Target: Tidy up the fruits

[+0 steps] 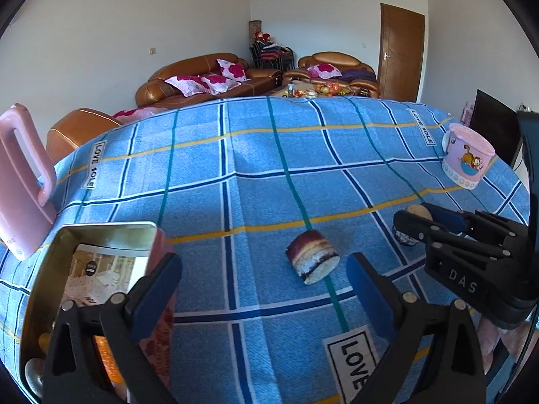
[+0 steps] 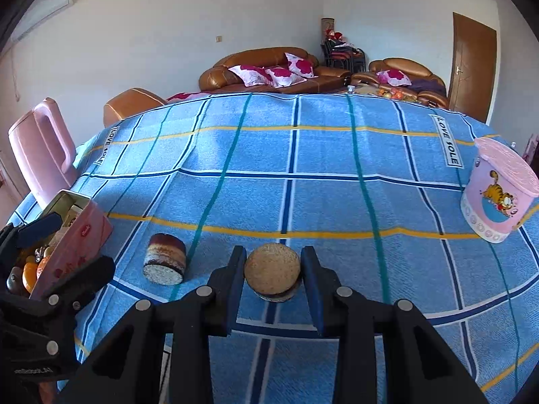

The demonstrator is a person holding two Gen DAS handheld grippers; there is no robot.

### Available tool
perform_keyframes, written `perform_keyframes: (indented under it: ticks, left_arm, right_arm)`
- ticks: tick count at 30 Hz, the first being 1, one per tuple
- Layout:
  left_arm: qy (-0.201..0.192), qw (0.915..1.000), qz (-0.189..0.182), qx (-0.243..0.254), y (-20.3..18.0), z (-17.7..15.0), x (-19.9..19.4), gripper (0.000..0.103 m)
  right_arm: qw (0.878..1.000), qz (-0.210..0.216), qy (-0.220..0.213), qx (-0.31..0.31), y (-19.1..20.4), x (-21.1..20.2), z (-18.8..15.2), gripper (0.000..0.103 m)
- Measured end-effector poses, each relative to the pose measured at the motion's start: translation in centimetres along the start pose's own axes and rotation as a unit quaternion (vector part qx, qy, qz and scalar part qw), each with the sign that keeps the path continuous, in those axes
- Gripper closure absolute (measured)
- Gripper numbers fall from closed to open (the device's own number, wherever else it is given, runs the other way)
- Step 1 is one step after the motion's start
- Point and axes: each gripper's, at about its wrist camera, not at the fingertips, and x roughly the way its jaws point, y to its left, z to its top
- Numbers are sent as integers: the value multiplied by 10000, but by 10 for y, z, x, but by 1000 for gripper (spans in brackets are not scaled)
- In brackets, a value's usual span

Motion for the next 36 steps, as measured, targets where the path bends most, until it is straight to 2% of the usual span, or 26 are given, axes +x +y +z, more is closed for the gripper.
perform_keyframes:
  ticks: [2,4,8,11,12,13,21,29,36]
  left_arm:
    - [155,9998,-151,49,-7,0,9,11]
    - [327,9992,-234,77,-12,1,20,20]
    - [559,9979,-337,-21,-15,2,37,27]
    - [744,9962,-444,-99,-17,3,50,42]
    - [692,9965,-452,-87,-17,4,49,47]
    - [697,9961,-535,-62,-18,5,49,57]
    - [544,9962,-657,-183,-9,2,39,58]
    - [23,9989,-443,-136,-7,2,17,58]
    - [-133,9990,-390,-186,-4,2,11,58]
  right_arm:
    - [9999,38,29,112,-8,0,0,68]
    - [9998,84,26,191,-13,0,0,68]
    - [9993,96,-1,349,-19,-1,0,68]
    - [9991,121,2,395,-20,-1,0,68]
    - [9991,141,17,405,-20,0,0,68]
    - [9990,168,39,411,-21,1,0,68]
    - [9970,555,247,486,-23,10,0,68]
    - [9975,572,-17,409,-20,-1,-1,68]
    - [9981,505,-271,235,-15,-11,0,68]
